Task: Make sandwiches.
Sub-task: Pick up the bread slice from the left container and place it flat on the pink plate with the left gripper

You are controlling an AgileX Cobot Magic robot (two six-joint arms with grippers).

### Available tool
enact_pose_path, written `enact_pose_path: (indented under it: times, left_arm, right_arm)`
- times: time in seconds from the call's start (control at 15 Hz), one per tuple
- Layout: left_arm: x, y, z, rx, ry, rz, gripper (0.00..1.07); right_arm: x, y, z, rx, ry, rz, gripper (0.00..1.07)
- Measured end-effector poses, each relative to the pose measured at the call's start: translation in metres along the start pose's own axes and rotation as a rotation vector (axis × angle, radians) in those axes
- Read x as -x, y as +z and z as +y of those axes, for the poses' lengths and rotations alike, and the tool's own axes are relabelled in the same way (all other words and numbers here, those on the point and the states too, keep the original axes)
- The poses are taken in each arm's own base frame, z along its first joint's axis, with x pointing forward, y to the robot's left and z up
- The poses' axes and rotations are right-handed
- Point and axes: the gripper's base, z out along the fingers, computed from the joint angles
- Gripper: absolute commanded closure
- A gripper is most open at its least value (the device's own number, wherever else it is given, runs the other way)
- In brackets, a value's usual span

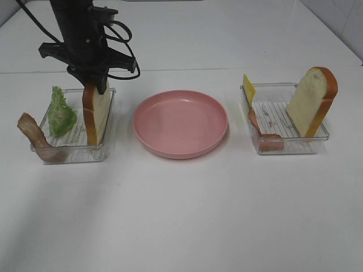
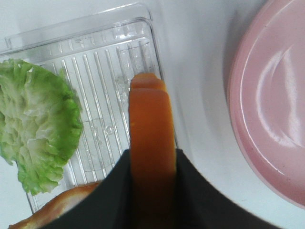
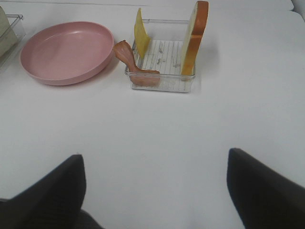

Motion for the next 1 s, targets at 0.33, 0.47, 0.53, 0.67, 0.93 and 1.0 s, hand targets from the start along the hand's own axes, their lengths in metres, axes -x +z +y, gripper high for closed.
enact_pose_path:
  times: [0.33,0.47,0.53,0.67,0.93,1.0]
  left_arm:
    - [0.003,-0.009,0.001,0.000,-0.001,-0.011,1.07]
    - [0.004,-0.017,0.001,-0.002,0.003,-0.025,1.07]
    - [0.003,-0.037,0.004,-0.008,0.008,-0.052,1.07]
    - [0.002,-0.068,0.006,-0.036,0.006,-0.110,1.07]
    - [0.007,-0.100,-0.004,-0.257,0.034,-0.239,1.07]
    - [0.010,-0.098,-0.006,-0.332,0.039,-0.253,1.07]
  right_arm:
    - [0.000,0.000,0.000,0.000,0.000,0.000,0.30]
    - [0.000,0.000,0.000,0.000,0.000,0.000,0.30]
    - [0.000,0.000,0.000,0.000,0.000,0.000,0.30]
    - [0.000,0.000,0.000,0.000,0.000,0.000,0.30]
    - [0.000,0.000,0.000,0.000,0.000,0.000,0.30]
    - [0.000,0.000,0.000,0.000,0.000,0.000,0.30]
